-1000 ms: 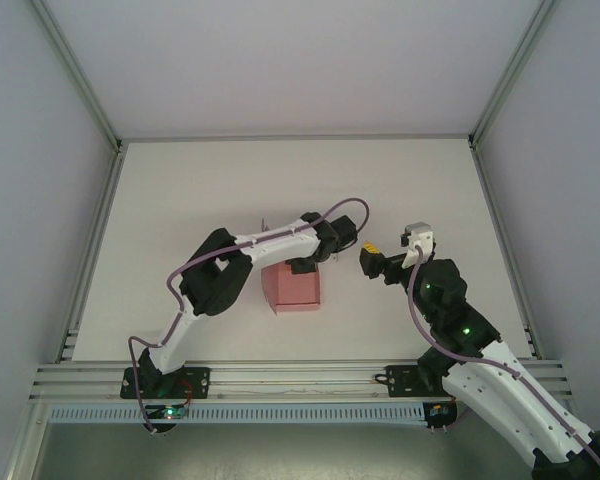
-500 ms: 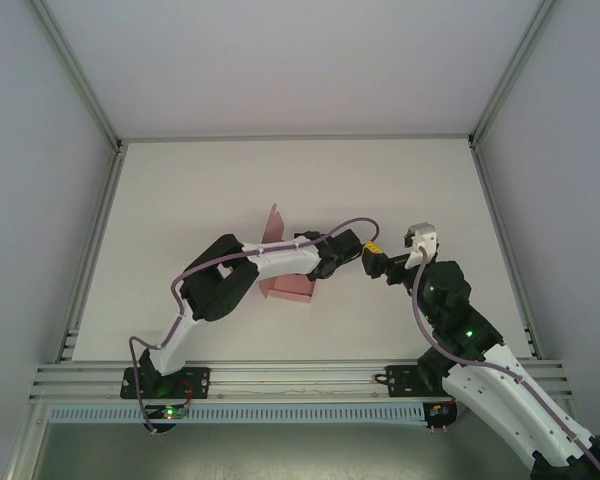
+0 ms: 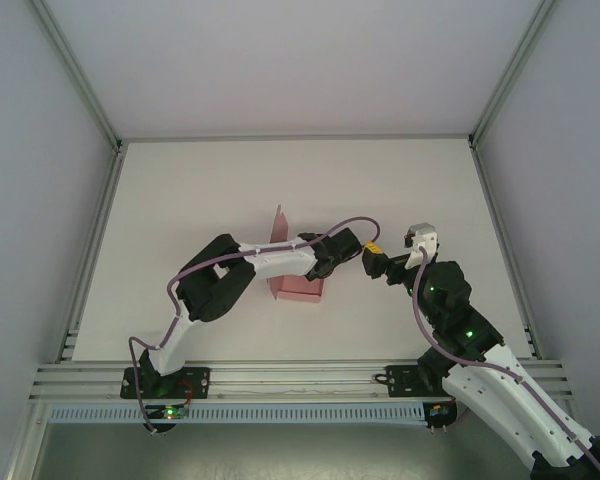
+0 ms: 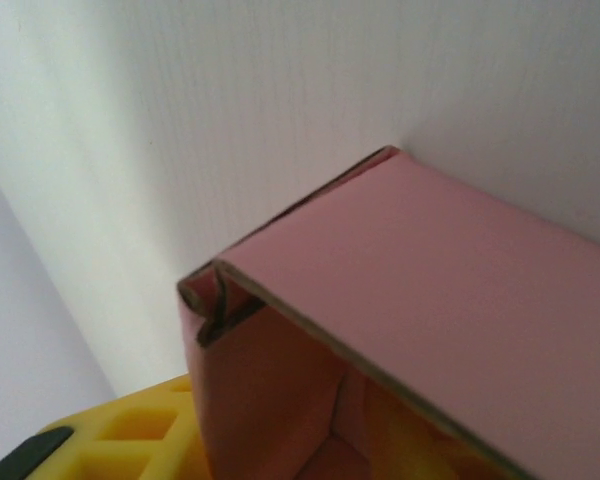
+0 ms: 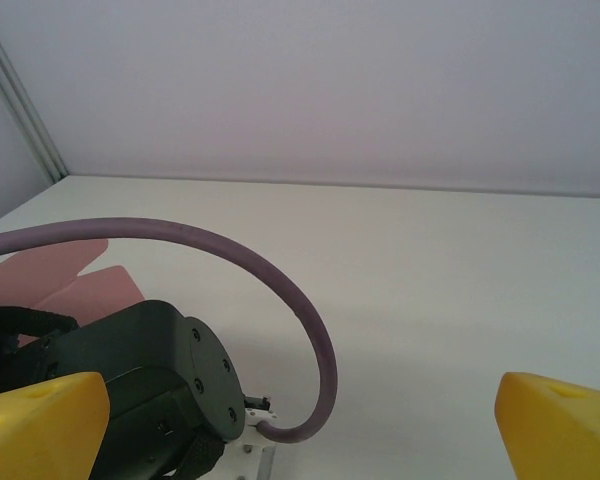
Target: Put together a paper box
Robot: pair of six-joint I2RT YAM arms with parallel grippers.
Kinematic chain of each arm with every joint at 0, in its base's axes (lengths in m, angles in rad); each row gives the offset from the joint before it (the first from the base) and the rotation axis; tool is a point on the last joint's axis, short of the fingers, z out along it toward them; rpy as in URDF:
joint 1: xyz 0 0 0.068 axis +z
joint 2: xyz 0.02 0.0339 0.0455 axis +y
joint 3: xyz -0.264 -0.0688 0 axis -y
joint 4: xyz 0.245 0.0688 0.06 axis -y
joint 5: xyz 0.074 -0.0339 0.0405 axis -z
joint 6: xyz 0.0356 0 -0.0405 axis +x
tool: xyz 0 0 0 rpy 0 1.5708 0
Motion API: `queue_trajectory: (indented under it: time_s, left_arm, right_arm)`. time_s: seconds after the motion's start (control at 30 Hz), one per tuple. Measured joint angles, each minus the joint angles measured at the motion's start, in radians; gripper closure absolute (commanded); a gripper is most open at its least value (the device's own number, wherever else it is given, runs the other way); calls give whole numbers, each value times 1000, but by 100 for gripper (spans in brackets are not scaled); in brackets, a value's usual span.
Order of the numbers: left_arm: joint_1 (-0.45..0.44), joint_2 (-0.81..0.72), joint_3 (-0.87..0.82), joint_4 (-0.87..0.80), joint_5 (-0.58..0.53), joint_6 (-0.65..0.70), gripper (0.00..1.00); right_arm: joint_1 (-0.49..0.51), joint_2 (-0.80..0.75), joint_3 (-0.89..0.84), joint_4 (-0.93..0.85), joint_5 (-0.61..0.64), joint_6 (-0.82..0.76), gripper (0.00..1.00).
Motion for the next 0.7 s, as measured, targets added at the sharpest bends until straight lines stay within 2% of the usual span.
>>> queue_trajectory:
  time_s: [0.37,0.4,0.43,0.7]
  left_arm:
    - [0,-128,-7,7,45,6,32]
    - [0,-144,-10,9,48,9,21]
    - [0,-159,-13,14,48,11,2]
    - [3,-238,-21,29,48,-8,0]
  right_arm:
    - [-6,-15,0,-4,-2,0,2]
    - [-6,-21,0,-4,-6,0,2]
    - [-6,-29,0,-5,-10,0,2]
    - [-6,-144,0,-10,-46,-4,2]
